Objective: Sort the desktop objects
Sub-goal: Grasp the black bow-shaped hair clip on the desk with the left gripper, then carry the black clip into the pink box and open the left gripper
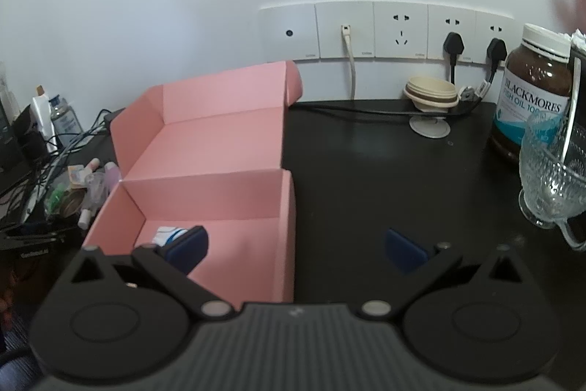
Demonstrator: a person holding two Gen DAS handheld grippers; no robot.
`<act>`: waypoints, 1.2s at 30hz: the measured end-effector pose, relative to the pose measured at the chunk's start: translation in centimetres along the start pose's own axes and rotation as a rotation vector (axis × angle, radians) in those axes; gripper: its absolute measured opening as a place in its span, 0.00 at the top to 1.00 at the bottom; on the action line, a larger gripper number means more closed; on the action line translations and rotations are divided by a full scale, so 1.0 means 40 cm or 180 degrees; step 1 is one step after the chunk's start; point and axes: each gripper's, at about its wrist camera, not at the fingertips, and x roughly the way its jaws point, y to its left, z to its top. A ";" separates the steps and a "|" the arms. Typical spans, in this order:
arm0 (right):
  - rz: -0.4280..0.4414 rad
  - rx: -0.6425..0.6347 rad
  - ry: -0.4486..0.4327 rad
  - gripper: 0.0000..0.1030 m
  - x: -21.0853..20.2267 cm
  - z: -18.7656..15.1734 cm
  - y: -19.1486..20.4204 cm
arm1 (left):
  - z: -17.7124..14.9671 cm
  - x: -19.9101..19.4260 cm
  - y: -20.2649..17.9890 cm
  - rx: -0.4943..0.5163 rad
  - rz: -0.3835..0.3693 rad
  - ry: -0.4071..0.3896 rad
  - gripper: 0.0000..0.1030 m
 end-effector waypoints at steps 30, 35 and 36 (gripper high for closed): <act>0.0066 0.0052 -0.0030 0.01 -0.004 0.002 0.022 | 0.017 -0.141 -0.031 -0.0252 -0.0118 -0.0255 0.64; 0.0062 0.0091 -0.0028 0.01 -0.001 -0.003 0.013 | 0.051 -0.152 -0.071 -0.0210 -0.0223 -0.0354 0.64; 0.0059 0.0091 -0.0031 0.01 0.001 -0.002 0.012 | 0.059 -0.154 -0.081 -0.0195 -0.0250 -0.0378 0.64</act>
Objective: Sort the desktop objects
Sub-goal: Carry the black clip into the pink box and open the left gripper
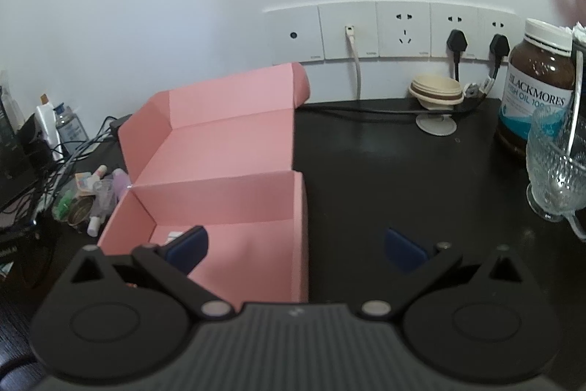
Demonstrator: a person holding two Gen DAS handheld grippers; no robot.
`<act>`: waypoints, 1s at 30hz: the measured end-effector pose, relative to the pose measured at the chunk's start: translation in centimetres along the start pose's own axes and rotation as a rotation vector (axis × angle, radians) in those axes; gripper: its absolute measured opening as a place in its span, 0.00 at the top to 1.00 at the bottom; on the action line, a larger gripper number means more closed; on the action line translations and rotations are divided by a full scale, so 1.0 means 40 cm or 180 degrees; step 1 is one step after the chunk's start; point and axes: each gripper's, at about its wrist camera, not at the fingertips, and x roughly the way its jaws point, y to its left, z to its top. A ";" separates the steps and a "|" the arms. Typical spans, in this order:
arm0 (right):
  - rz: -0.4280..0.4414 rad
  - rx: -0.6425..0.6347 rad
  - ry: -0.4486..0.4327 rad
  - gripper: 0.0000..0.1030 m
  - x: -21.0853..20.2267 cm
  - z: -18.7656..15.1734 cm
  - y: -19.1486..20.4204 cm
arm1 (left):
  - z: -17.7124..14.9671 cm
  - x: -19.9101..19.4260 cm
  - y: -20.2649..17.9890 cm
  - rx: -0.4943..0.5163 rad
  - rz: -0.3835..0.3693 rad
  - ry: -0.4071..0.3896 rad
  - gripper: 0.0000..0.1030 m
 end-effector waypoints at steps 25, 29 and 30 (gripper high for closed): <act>-0.0008 0.0191 -0.0093 0.01 0.021 0.029 -0.056 | 0.009 0.071 -0.264 0.0621 -0.0671 -0.0032 0.65; -0.0018 0.0213 -0.0082 0.01 0.028 0.033 -0.068 | 0.011 0.104 -0.299 0.0704 -0.0749 0.0039 0.65; -0.0020 0.0220 -0.0080 0.01 0.030 0.034 -0.072 | 0.011 0.112 -0.307 0.0715 -0.0770 0.0059 0.65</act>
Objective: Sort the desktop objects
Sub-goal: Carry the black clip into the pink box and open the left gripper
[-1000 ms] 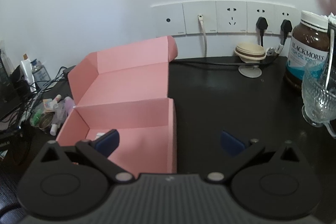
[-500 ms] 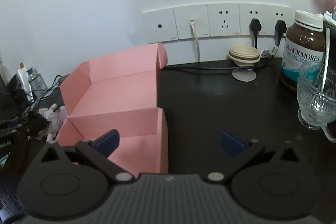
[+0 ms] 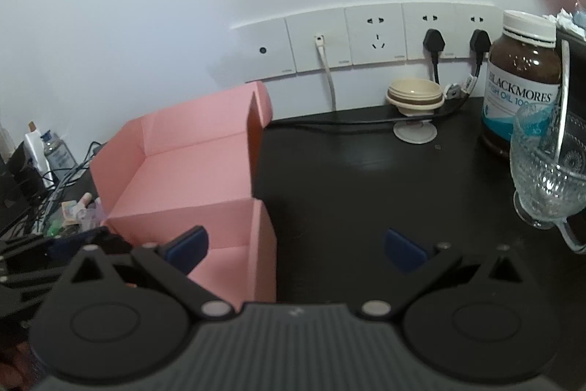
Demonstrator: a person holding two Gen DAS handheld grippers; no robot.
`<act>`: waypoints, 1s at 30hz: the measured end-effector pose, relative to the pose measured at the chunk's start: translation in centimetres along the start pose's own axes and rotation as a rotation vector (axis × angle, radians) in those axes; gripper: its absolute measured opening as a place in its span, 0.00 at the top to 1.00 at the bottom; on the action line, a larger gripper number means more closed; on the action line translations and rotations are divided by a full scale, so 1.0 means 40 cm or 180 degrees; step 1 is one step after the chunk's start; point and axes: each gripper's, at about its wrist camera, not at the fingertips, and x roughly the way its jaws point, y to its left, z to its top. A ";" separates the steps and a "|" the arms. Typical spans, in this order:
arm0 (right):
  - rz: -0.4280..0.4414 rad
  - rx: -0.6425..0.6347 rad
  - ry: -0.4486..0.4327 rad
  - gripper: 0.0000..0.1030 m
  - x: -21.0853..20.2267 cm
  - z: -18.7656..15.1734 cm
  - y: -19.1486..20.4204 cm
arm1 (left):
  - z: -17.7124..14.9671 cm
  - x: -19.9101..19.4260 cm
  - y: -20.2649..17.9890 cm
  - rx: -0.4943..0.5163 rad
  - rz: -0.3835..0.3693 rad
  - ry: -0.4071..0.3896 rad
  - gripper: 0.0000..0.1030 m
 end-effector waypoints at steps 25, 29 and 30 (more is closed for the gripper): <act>-0.0014 0.0005 0.0071 0.01 0.023 0.012 -0.022 | -0.032 0.123 -0.007 0.0065 -0.0111 0.0508 0.65; -0.0017 -0.0003 0.0061 0.01 0.018 0.013 -0.022 | -0.030 0.126 -0.008 0.0047 -0.0127 0.0524 0.64; -0.0020 -0.0006 0.0059 0.01 0.017 0.013 -0.023 | -0.029 0.128 -0.007 0.0036 -0.0137 0.0526 0.64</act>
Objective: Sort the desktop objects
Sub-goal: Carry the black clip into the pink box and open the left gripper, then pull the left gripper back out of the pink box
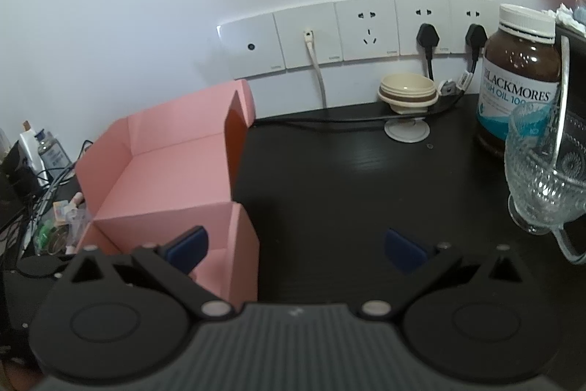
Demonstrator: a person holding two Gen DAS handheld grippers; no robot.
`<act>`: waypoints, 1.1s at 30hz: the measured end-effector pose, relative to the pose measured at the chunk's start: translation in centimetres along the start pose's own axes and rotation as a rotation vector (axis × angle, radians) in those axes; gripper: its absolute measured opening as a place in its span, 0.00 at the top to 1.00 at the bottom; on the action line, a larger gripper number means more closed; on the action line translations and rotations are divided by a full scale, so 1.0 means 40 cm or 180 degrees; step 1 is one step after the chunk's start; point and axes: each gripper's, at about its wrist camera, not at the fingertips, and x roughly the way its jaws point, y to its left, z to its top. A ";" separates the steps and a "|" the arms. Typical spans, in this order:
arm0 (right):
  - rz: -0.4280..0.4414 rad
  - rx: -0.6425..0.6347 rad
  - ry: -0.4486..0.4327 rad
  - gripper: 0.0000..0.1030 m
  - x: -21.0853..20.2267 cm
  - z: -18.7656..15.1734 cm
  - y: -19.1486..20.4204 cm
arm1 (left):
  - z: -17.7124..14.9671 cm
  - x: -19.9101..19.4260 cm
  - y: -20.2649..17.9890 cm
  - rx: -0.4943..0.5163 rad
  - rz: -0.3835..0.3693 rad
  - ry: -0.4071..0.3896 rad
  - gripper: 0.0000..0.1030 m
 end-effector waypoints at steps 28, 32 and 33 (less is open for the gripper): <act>-0.0021 0.0013 -0.0064 0.01 -0.026 -0.001 0.013 | 0.013 -0.071 0.029 -0.0119 -0.0242 -0.0192 0.18; -0.0038 0.0031 -0.0092 0.01 -0.033 0.004 0.013 | 0.012 -0.097 0.042 -0.0164 -0.0238 -0.0274 0.17; -0.0045 0.0035 -0.0096 0.01 -0.034 0.006 0.013 | 0.011 -0.105 0.045 -0.0162 -0.0228 -0.0307 0.17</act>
